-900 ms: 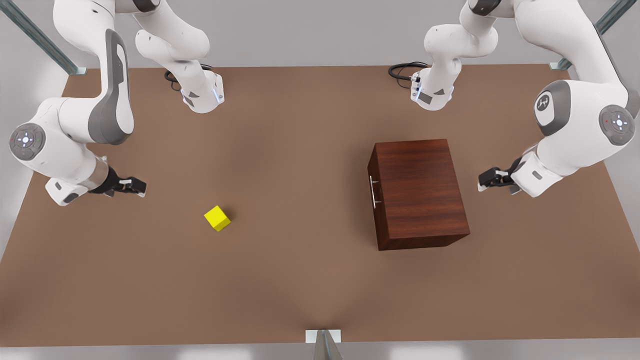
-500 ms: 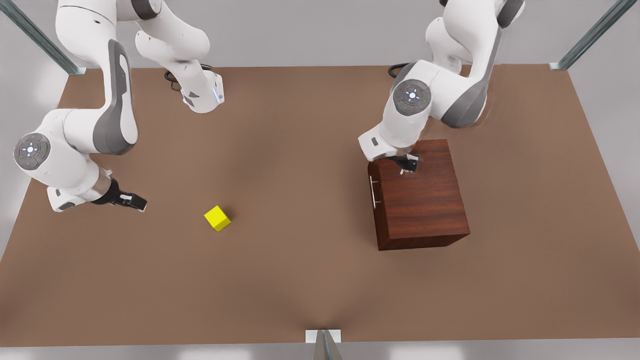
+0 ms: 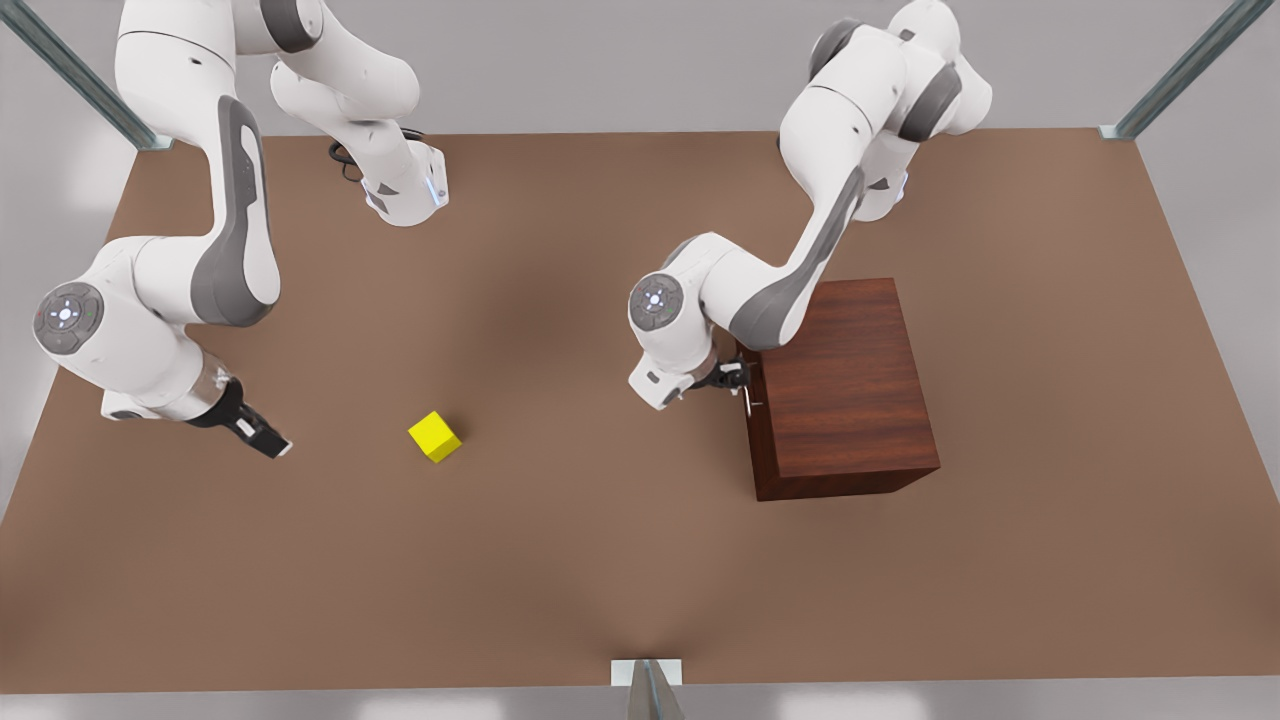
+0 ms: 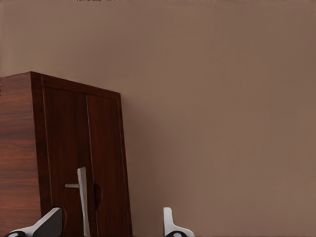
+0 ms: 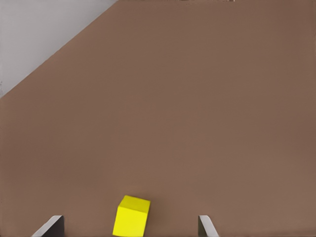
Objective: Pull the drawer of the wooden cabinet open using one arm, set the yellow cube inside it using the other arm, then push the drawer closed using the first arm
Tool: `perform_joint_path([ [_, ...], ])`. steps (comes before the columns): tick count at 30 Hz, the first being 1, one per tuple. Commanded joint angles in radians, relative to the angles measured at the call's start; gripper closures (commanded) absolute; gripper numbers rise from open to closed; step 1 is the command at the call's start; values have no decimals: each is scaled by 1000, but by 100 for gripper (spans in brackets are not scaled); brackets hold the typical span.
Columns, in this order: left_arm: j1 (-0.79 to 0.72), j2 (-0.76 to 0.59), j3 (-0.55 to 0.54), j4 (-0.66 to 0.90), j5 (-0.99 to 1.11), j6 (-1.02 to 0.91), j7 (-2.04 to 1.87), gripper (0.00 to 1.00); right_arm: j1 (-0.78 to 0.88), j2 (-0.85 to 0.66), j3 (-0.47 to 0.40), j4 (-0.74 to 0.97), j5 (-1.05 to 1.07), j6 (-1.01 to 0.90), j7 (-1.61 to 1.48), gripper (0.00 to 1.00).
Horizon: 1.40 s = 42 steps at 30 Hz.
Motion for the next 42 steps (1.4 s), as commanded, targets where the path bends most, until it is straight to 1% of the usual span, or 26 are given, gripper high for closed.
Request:
perform_joint_path([
  [1,-2,10,-1,-9,112,32,-571,0,0,-1,0,1,-2,41,401,0],
  [5,-14,44,-1,-24,164,30,-562,0,0,1,0,1,-2,41,401,0],
  [12,-43,47,-1,-133,197,48,-567,0,3,5,2,1,-5,41,401,0],
  [15,-54,42,-1,-167,207,55,-571,0,3,5,2,1,-5,41,401,0],
  [18,-54,12,1,-160,227,41,-567,0,3,5,2,1,-5,41,399,0],
  [20,-54,-4,1,-168,287,-1,-559,0,3,7,2,1,-5,41,399,0],
  [22,-54,8,1,-185,312,19,-574,0,3,7,2,1,-5,41,399,0],
  [23,-54,12,1,-199,312,55,-597,0,3,7,2,1,-5,41,399,0],
  [32,-67,33,-7,-208,261,148,-645,0,4,10,2,1,-8,41,399,0],
  [42,-83,33,-9,-190,224,157,-667,0,4,10,3,3,-8,41,399,0],
])
